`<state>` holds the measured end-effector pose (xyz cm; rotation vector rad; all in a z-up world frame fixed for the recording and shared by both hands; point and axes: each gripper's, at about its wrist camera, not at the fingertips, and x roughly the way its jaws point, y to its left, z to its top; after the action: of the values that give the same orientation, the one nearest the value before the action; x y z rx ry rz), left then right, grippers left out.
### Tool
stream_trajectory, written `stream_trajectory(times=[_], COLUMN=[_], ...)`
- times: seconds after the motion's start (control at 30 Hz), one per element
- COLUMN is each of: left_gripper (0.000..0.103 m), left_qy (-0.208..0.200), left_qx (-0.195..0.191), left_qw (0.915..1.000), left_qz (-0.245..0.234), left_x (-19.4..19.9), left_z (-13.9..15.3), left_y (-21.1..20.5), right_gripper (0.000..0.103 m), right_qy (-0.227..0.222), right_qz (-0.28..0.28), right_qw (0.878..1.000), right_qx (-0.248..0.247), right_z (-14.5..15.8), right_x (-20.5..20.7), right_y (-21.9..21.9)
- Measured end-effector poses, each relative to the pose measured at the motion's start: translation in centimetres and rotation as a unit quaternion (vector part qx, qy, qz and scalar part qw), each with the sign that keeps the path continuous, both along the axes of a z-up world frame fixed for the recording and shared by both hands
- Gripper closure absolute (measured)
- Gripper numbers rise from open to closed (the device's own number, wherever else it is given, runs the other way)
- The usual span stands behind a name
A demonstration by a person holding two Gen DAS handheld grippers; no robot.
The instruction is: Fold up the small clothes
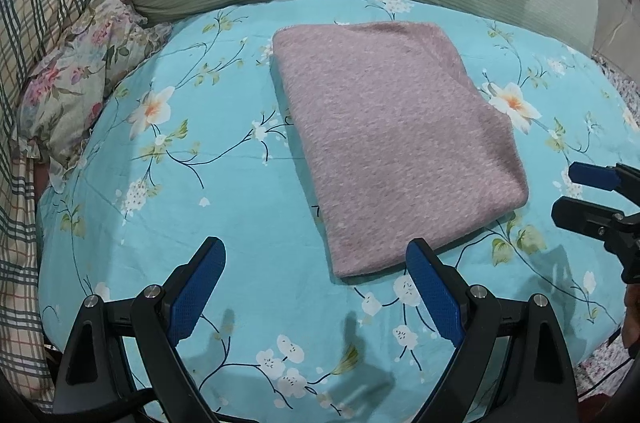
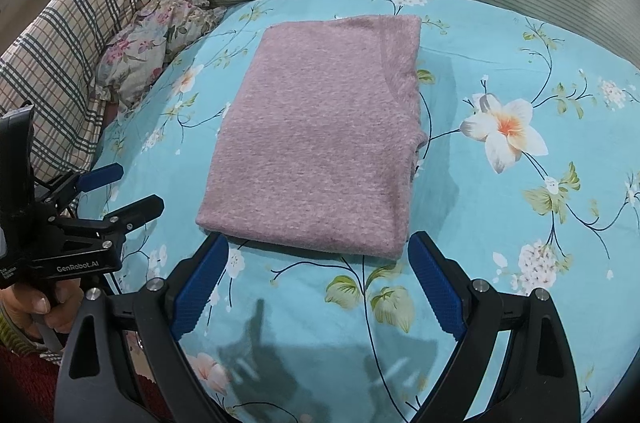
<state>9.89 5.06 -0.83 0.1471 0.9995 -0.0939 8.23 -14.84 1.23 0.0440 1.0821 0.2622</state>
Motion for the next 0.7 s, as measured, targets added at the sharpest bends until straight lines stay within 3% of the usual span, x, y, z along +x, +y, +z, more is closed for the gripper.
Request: stream_trajectory(times=[0.7], left_gripper=[0.011], left_qy=[-0.005], left_qx=[-0.004], left_qw=[1.0], left_qz=[-0.005], left_x=[1.1], left_z=[0.4], left_y=[-0.8], right_gripper=[0.012], right_qy=[0.0], right_qz=[-0.007], right_qw=[1.0], right_qx=[0.006], right_z=[-0.6], right_x=[1.1], right_y=[0.4])
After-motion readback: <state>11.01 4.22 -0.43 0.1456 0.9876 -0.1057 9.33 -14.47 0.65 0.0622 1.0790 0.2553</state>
